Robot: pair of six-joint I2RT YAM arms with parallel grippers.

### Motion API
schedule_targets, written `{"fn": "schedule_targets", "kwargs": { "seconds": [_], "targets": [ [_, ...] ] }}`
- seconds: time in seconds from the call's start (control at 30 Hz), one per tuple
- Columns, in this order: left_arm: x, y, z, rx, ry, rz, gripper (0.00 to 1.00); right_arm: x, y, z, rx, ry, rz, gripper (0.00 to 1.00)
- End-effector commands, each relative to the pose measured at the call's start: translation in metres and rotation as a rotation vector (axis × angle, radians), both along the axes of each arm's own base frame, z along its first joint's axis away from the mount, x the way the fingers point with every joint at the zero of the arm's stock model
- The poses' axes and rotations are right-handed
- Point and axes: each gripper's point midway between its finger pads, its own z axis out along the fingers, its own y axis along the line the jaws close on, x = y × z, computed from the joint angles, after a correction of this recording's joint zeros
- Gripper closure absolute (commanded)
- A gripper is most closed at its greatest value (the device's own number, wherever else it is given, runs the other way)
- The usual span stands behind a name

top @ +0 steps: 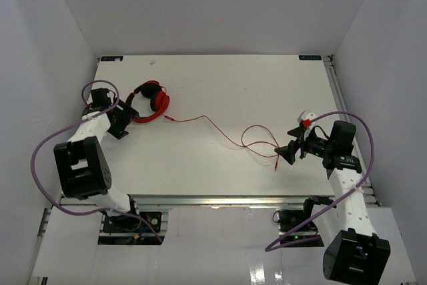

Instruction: Wrap the headphones

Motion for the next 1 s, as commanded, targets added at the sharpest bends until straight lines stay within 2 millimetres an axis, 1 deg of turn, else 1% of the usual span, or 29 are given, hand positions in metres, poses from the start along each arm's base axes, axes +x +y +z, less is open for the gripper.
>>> {"fn": "schedule_targets", "kwargs": {
  "seconds": [0.0, 0.13, 0.3, 0.37, 0.43, 0.5, 0.57, 0.63, 0.7, 0.77, 0.83, 0.87, 0.9, 0.93, 0.97],
  "targets": [
    [0.029, 0.008, 0.003, -0.006, -0.005, 0.044, 0.13, 0.000, 0.003, 0.018, -0.012, -0.075, 0.031, 0.07],
    [0.041, 0.017, -0.018, 0.025, 0.049, 0.030, 0.13, -0.002, 0.004, 0.018, -0.008, -0.071, 0.039, 0.08],
    [0.049, 0.025, -0.033, 0.049, 0.088, 0.039, 0.13, -0.002, 0.005, 0.014, 0.001, -0.047, 0.045, 0.08],
    [0.052, 0.026, -0.040, 0.046, 0.102, 0.042, 0.16, -0.002, 0.005, 0.012, 0.002, -0.041, 0.045, 0.08],
    [0.057, 0.026, -0.048, 0.039, 0.114, 0.034, 0.23, -0.002, 0.005, 0.011, 0.002, -0.036, 0.046, 0.08],
    [0.059, 0.027, -0.054, 0.034, 0.132, 0.030, 0.35, -0.002, 0.005, 0.009, 0.001, -0.031, 0.044, 0.08],
    [0.058, 0.026, -0.059, 0.035, 0.151, 0.024, 0.41, -0.001, 0.004, 0.008, -0.001, -0.030, 0.041, 0.08],
    [0.055, 0.028, -0.062, 0.048, 0.170, 0.011, 0.43, -0.001, 0.005, 0.008, 0.002, -0.029, 0.045, 0.08],
    [0.053, 0.029, -0.062, 0.063, 0.175, -0.003, 0.53, -0.001, 0.005, 0.008, 0.005, -0.028, 0.049, 0.08],
    [0.052, 0.029, -0.059, 0.072, 0.171, -0.021, 0.66, -0.002, 0.006, 0.007, 0.006, -0.026, 0.050, 0.08],
    [0.052, 0.028, -0.053, 0.072, 0.155, -0.035, 0.73, -0.002, 0.006, 0.006, 0.005, -0.025, 0.052, 0.08],
    [0.053, 0.026, -0.048, 0.068, 0.139, -0.049, 0.82, -0.003, 0.006, 0.006, 0.001, -0.030, 0.056, 0.08],
    [0.054, 0.024, -0.044, 0.065, 0.126, -0.059, 0.87, -0.005, 0.007, 0.005, 0.008, -0.023, 0.063, 0.08],
    [0.053, 0.020, -0.039, 0.053, 0.113, -0.075, 0.91, -0.008, 0.011, 0.008, 0.010, -0.050, 0.104, 0.08],
    [0.055, 0.019, -0.025, 0.065, 0.073, -0.092, 0.97, -0.017, 0.014, 0.004, 0.018, -0.024, 0.138, 0.08]
  ]
}}
